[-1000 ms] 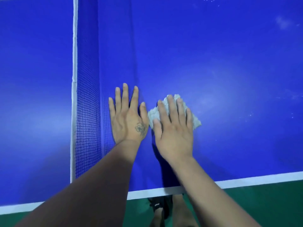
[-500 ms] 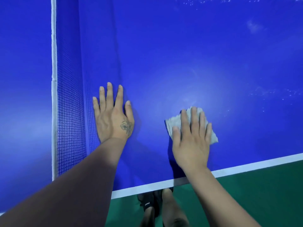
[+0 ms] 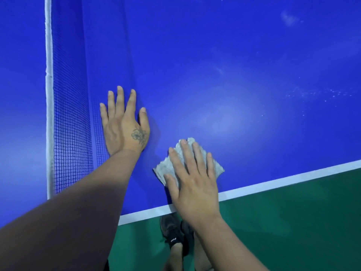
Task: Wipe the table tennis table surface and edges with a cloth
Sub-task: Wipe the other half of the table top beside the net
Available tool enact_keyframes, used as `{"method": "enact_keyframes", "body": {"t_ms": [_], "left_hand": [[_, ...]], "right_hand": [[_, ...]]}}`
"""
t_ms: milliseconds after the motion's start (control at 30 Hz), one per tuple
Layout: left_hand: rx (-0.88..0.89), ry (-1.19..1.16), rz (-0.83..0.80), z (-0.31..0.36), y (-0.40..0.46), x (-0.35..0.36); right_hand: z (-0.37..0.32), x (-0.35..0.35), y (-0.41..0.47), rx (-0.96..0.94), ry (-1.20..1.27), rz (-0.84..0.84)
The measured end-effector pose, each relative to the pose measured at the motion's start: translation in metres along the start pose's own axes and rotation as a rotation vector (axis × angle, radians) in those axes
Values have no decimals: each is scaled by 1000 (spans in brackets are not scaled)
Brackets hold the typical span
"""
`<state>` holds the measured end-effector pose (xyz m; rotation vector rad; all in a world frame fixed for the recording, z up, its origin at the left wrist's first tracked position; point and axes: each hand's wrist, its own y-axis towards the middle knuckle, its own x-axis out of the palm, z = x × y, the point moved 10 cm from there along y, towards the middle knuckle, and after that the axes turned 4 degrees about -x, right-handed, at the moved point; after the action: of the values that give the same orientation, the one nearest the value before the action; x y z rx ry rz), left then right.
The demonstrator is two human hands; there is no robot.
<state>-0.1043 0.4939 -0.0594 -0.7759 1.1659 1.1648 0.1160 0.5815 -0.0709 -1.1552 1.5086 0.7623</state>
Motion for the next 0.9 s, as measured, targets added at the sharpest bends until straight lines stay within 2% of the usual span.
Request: {"method": "enact_keyframes", "body": {"t_ms": [167, 333, 467, 567, 700, 900], "left_hand": [[-6, 30, 0, 1, -3, 0], [10, 23, 3, 3, -3, -1], [-56, -22, -25, 4, 6, -3], [-46, -40, 0, 24, 14, -6], [56, -80, 2, 76, 21, 7], [152, -19, -9, 143, 38, 34]], "right_hand": [[55, -10, -7, 75, -48, 6], [122, -29, 35, 278, -53, 61], [126, -32, 86, 340, 1, 68], [95, -29, 112, 276, 2, 81], [51, -21, 87, 83, -25, 80], [78, -22, 28, 20, -29, 25]]}}
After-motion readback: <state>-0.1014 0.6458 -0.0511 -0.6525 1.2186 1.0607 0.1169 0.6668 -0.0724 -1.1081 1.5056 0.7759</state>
